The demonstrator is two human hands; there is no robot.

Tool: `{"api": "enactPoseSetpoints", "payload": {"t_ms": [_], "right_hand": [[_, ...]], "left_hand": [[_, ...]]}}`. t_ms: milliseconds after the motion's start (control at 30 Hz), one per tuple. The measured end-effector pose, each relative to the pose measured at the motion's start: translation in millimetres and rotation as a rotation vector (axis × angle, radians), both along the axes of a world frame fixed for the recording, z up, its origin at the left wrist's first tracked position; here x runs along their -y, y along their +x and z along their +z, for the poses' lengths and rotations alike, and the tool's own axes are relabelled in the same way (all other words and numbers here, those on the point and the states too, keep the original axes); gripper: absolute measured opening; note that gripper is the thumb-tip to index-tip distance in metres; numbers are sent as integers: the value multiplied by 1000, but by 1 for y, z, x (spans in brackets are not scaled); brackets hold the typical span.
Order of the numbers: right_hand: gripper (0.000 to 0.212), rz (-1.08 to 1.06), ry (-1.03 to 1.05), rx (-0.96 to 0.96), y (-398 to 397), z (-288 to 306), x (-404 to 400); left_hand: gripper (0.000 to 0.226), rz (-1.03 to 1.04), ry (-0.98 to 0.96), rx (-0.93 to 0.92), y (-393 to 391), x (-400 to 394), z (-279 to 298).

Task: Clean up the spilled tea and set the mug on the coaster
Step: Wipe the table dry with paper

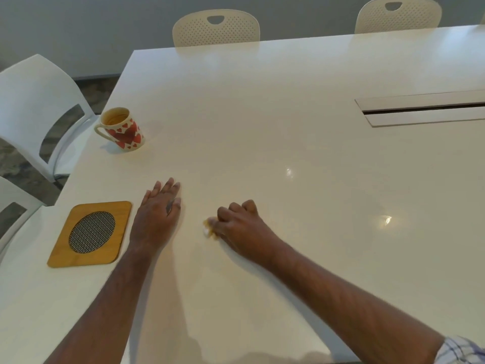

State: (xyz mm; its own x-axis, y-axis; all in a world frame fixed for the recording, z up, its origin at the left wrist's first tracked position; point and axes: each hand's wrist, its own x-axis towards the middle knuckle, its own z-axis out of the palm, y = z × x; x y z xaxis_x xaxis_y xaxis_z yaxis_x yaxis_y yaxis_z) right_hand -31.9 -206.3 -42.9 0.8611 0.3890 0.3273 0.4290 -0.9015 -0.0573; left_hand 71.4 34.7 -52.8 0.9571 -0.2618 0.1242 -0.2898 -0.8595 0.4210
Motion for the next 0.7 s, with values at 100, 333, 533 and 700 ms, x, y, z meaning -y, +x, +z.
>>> {"api": "enactPoseSetpoints", "payload": {"t_ms": [100,333,533,700], "right_hand": [[17,-79,20,18,3,1,42],[25,-675,45,8,3,1,217],[35,-865,-20,12,-17,0,232],[22,-637,38,-18,-13,2,156]], "left_hand": [[48,6,-19,-4,-1,0,2],[48,1,-22,-4,-3,2,3],[48,3,-18,-2,0,0,0],[48,-3,-27,0,0,0,-1]]}}
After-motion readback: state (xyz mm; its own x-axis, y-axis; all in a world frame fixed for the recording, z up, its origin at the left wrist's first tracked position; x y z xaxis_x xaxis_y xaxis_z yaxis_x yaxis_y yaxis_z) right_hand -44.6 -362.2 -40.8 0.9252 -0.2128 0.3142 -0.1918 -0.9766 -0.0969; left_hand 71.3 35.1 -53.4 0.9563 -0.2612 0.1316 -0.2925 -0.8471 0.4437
